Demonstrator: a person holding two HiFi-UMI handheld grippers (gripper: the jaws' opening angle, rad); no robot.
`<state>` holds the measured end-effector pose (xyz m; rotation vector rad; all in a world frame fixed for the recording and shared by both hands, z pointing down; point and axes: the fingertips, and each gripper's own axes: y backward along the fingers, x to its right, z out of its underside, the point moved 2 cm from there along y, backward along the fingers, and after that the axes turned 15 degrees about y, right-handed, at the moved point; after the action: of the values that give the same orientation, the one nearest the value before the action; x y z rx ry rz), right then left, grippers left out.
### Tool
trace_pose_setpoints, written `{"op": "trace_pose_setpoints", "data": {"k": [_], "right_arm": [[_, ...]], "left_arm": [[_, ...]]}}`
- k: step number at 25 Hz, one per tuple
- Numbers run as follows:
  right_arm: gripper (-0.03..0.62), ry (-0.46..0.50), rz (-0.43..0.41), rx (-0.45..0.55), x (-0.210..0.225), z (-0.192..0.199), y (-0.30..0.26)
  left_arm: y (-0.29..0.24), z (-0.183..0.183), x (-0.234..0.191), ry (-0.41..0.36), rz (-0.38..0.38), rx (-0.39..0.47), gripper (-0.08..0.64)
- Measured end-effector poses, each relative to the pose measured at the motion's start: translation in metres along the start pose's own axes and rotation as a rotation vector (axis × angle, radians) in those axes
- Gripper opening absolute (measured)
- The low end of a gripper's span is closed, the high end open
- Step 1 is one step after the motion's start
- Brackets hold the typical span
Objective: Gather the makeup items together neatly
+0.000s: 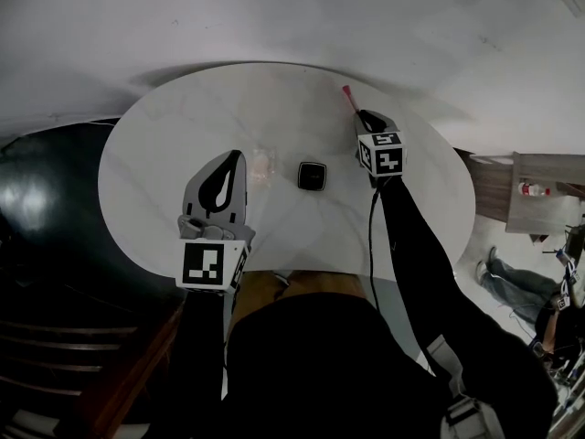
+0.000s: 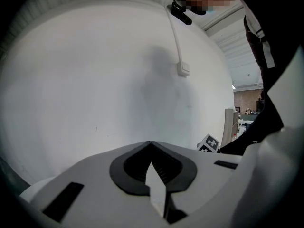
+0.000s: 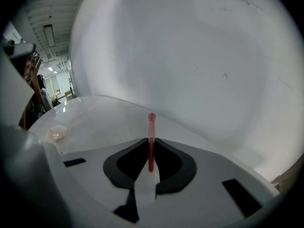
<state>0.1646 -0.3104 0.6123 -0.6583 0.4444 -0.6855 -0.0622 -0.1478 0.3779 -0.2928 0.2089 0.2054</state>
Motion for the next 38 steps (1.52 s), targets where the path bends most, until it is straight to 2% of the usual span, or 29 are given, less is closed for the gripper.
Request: {"op": "trace_pose_setpoints", "data": {"k": [10,20,25,30,38], "right_arm": [[0.061,-0.068,0.086,0.056,-0.021,-0.010,0.057],[0.061,-0.192,0.197,-0.022,-0.058,0.027,0.107],[0.061,-0.260,0.217,-0.062,-0.078,0.045,0.114],[0.061,-0.327,0.217,-0.094,-0.092,0.062,0.114],[0.061,-0.448,0.220,-0.145,-0.105,0.088,0.107]], "left_arm": [[-0.002,-0.005,0.009,-0.012,0.094,0.008,0.014],[-0.008,-0.009,0.026,-0.031,0.231,0.003,0.014],[-0.008,-0.008,0.037,-0.047,0.288,-0.007,0.014],[-0.007,-0.007,0.041,-0.055,0.320,-0.023,0.014],[-0.003,-0.006,0.040,-0.064,0.319,-0.036,0.014]]}}
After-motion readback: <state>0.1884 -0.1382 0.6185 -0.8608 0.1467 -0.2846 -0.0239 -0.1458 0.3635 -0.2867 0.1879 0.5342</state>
